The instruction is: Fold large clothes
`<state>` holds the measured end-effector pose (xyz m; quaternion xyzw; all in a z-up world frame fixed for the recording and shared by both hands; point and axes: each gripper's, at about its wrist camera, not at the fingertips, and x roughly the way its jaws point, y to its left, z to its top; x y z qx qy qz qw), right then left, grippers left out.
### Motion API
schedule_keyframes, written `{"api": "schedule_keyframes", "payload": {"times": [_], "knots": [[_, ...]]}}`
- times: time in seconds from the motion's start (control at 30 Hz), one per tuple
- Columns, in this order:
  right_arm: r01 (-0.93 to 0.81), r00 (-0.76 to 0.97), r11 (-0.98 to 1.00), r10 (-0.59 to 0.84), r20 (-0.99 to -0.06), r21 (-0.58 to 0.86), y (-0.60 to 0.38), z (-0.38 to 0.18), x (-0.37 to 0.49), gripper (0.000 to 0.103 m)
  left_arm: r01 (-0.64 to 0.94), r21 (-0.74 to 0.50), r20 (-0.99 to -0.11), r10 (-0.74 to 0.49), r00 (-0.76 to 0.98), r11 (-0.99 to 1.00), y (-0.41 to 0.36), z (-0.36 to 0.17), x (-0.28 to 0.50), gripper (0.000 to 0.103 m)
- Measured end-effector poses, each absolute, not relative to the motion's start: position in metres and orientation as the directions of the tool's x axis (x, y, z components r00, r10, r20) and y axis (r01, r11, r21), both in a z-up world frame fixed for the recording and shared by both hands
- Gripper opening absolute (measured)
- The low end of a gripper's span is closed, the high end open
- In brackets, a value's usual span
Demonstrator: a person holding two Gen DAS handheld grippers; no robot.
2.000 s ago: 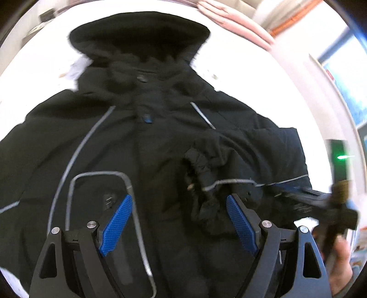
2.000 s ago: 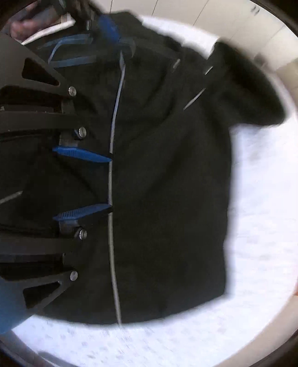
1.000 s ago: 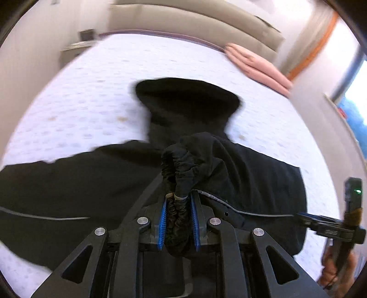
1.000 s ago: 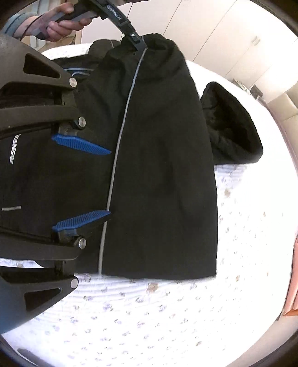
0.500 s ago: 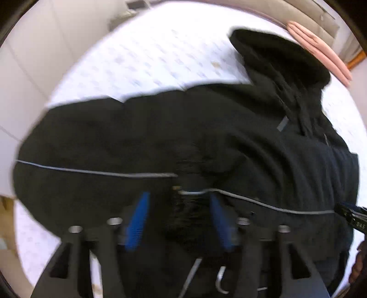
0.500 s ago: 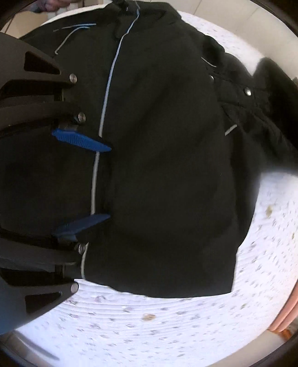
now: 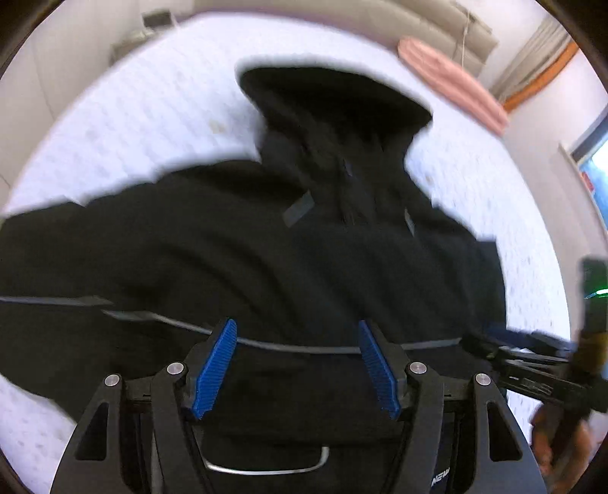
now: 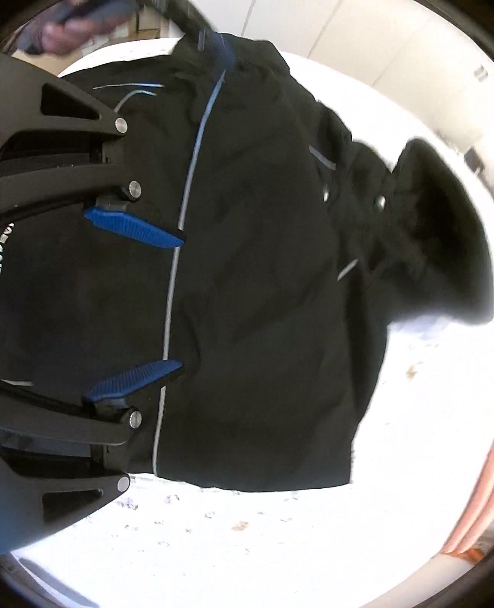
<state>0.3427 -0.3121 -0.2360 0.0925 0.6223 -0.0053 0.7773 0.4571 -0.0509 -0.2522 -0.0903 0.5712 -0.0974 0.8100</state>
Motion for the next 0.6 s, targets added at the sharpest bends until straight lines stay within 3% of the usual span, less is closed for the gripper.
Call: {"api": "schedule_keyframes", "payload": {"times": [0.13,0.33,0.6], "knots": [[0.091,0.183,0.984,0.136,-0.974,0.154,-0.294,-0.251,0.332,0.066,0.038,-0.213,-0.951,-0.216,0.221,0.976,-0.070,-0.303,0.452,0.068],[0.071,0.181,0.989,0.118,-0.976,0.133,-0.285,-0.256,0.315,0.065,0.051,-0.203,-0.947,-0.209,0.242,0.978,-0.075,-0.303,0.449,0.076],[0.042,0.119,0.999,0.007,-0.993,0.012,-0.269,-0.282,0.319,0.065,0.083,-0.217,-0.933,-0.231,0.274,0.973,-0.079,-0.289,0.436,0.076]]}}
